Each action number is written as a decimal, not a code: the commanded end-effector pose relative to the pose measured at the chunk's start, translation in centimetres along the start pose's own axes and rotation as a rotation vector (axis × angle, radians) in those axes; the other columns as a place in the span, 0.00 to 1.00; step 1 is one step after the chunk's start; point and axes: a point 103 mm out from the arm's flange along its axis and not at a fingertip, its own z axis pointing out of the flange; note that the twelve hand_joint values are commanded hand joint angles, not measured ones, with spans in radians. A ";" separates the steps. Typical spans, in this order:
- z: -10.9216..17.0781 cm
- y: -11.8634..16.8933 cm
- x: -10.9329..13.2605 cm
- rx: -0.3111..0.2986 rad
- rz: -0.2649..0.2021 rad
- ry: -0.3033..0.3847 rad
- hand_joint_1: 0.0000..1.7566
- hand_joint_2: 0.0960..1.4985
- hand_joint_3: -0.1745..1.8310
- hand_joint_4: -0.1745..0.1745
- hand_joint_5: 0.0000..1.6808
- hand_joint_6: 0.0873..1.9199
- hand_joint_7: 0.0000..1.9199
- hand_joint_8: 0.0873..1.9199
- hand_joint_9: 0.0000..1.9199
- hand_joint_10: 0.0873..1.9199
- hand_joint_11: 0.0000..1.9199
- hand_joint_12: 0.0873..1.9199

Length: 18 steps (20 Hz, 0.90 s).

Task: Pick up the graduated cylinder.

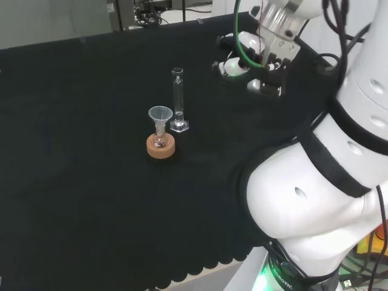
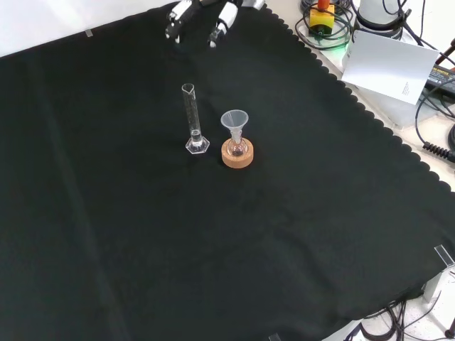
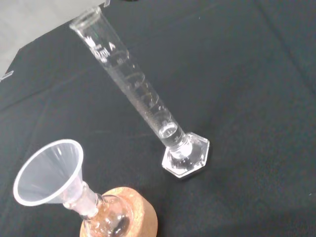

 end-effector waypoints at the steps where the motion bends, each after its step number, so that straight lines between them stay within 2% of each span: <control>1: 3.3 2.6 -1.6 0.001 -0.067 0.059 0.53 0.65 0.00 0.39 0.30 0.00 0.17 0.34 0.28 0.31 0.17 0.69; 8: 5.6 3.8 -2.5 0.019 -0.132 0.140 0.55 0.62 0.00 0.39 0.31 0.00 0.19 0.34 0.29 0.30 0.17 0.68; 12: 6.7 4.4 -2.6 0.034 -0.138 0.153 0.55 0.62 0.00 0.39 0.31 0.00 0.18 0.33 0.26 0.29 0.16 0.68; 18: 7.8 5.1 -2.5 0.063 -0.129 0.134 0.55 0.62 0.00 0.38 0.30 0.00 0.18 0.33 0.27 0.29 0.16 0.68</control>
